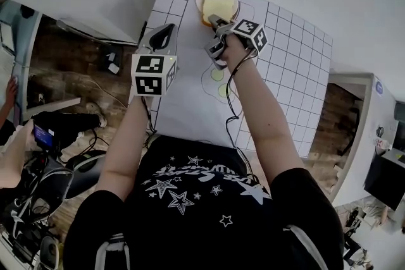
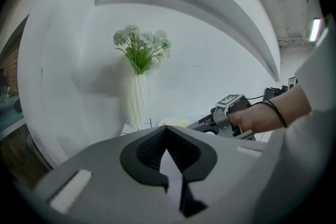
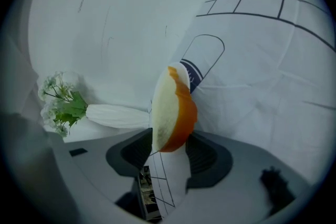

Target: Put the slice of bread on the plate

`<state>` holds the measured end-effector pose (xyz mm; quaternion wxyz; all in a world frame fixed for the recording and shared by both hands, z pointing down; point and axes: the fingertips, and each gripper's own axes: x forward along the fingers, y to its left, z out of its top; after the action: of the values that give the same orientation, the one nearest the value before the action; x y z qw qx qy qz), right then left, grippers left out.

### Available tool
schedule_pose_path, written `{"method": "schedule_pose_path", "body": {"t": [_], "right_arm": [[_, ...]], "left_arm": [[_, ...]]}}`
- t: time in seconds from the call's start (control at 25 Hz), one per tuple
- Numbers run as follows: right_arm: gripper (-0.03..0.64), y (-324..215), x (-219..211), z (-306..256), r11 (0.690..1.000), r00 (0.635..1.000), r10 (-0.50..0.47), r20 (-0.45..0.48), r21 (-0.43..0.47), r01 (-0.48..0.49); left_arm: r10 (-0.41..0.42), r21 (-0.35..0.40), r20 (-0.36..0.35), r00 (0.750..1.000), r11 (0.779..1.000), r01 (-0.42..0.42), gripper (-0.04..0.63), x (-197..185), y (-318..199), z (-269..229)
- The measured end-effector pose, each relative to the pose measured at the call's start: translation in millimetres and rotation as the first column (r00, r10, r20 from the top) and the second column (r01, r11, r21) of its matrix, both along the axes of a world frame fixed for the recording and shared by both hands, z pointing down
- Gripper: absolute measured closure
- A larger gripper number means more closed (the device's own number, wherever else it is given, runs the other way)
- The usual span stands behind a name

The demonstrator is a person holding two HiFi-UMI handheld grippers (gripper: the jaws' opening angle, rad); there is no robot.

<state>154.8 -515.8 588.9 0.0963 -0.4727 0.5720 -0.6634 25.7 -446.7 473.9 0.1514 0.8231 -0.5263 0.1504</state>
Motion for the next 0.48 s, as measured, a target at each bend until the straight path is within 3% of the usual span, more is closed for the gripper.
{"method": "schedule_pose_path", "body": {"t": [0.48], "right_arm": [[0.426,-19,0,7,0.996,0.997,-0.083,0.007,-0.024,0.083]], "left_arm": [[0.011,-0.011,-0.003,1.0,1.0,-0.011,0.586,0,-1,4]]}}
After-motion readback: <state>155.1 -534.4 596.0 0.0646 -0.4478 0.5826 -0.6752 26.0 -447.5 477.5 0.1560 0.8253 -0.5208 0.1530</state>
